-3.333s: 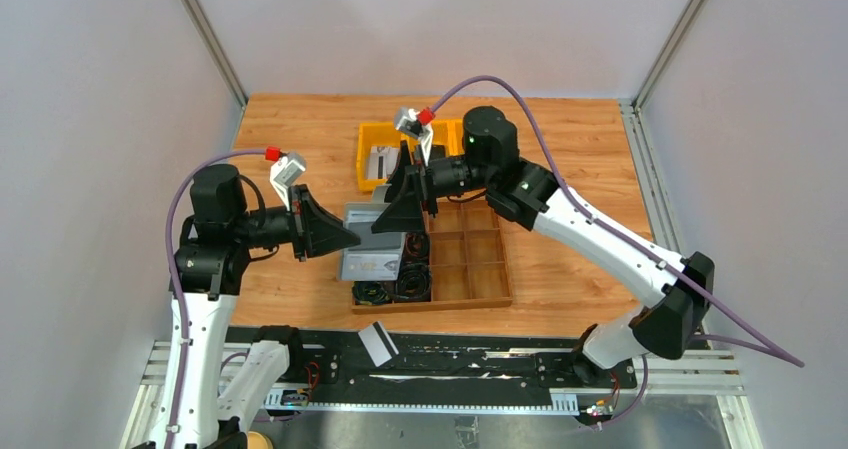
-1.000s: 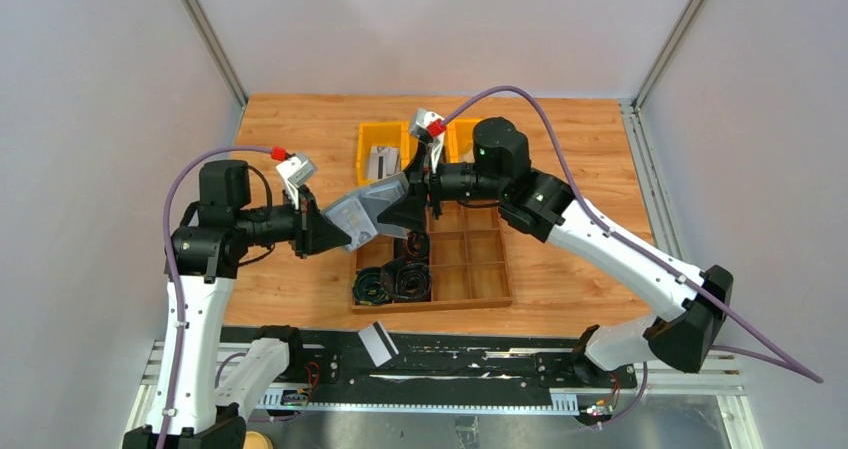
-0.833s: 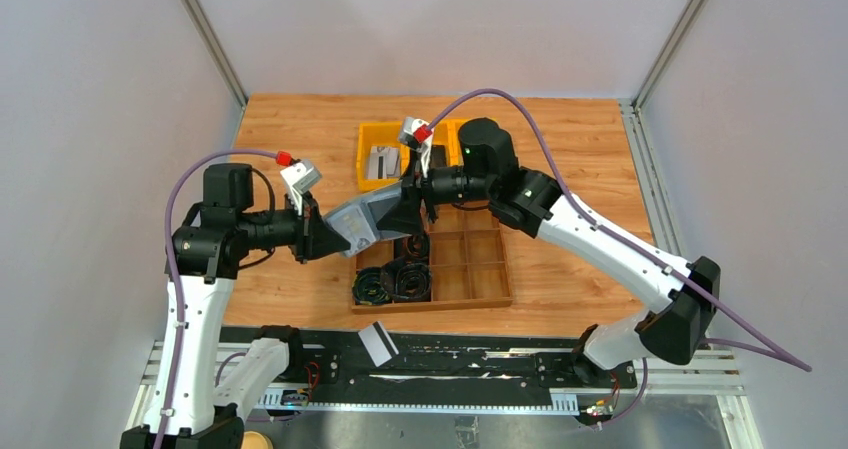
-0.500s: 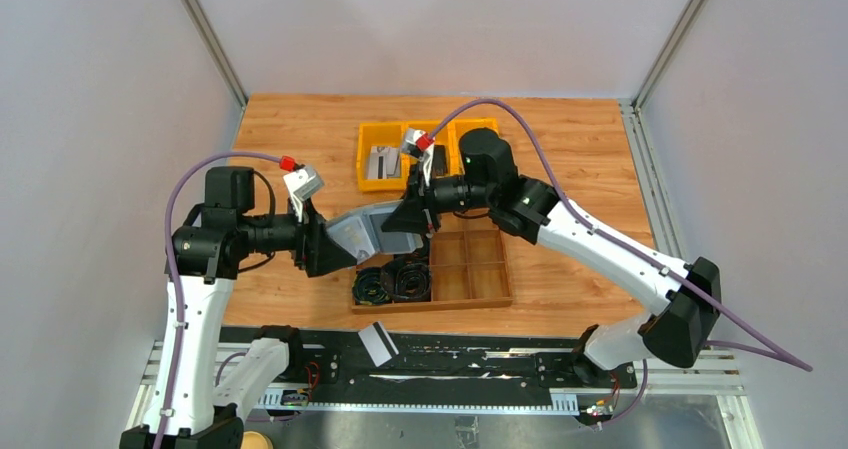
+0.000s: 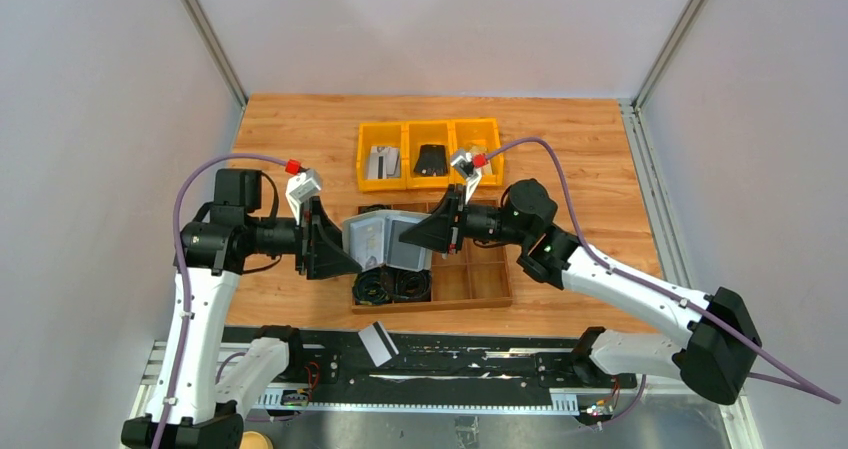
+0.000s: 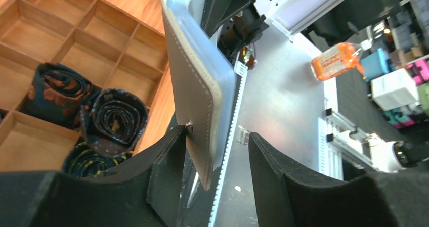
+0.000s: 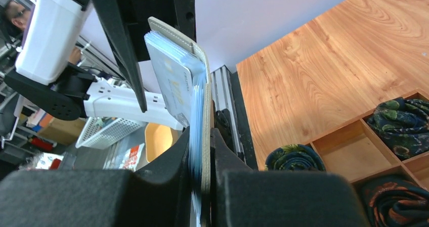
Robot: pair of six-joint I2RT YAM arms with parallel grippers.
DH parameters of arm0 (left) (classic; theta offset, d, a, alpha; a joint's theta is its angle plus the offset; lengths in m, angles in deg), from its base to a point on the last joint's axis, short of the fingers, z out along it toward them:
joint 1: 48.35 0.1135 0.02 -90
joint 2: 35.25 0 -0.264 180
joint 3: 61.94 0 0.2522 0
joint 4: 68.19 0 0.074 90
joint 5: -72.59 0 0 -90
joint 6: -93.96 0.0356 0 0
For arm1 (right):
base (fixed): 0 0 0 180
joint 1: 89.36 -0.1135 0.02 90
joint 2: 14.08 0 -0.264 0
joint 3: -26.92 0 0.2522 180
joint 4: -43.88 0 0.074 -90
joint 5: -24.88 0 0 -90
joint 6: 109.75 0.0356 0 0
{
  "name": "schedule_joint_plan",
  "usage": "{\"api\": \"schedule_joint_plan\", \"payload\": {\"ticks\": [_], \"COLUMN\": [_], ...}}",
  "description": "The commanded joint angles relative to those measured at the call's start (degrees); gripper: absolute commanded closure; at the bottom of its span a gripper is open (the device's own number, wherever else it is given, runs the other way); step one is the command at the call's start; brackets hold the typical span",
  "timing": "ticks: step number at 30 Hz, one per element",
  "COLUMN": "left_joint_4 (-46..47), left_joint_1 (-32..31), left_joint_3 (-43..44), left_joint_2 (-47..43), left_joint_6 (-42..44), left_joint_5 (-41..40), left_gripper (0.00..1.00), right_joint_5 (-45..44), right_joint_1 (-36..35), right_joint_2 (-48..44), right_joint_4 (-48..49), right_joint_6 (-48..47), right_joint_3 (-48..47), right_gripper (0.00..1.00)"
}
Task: Take the credit cards out of the card holder
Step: Remove the credit card from the card holder.
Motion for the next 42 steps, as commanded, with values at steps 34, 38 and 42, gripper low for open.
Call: {"api": "schedule_joint_plan", "payload": {"ticks": [34, 38, 42], "left_joint_4": [2.3, 10.1, 19.4], "left_joint_1": [2.5, 2.5, 2.5], "left_joint_3": [3.9, 1.7, -1.5], "left_joint_2": [5.7, 3.7, 1.6], "left_joint_6": [-4.3, -11.5, -21.0], "left_joint_5": [-14.1, -15.4, -17.4], "left_gripper": [1.00, 1.00, 1.00], "right_joint_5": [-25.3, -24.2, -11.6], "right_joint_1": [4.1, 4.7, 2.1], "right_joint_2": [-11.3, -13.3, -8.1], "right_joint_4": [-20.7, -19.0, -12.7], "right_joint_6": [3.0, 6.5, 11.9], "right_joint_3": [-3.2, -3.6, -5.0], "right_gripper": [0.36, 0.38, 0.43]}}
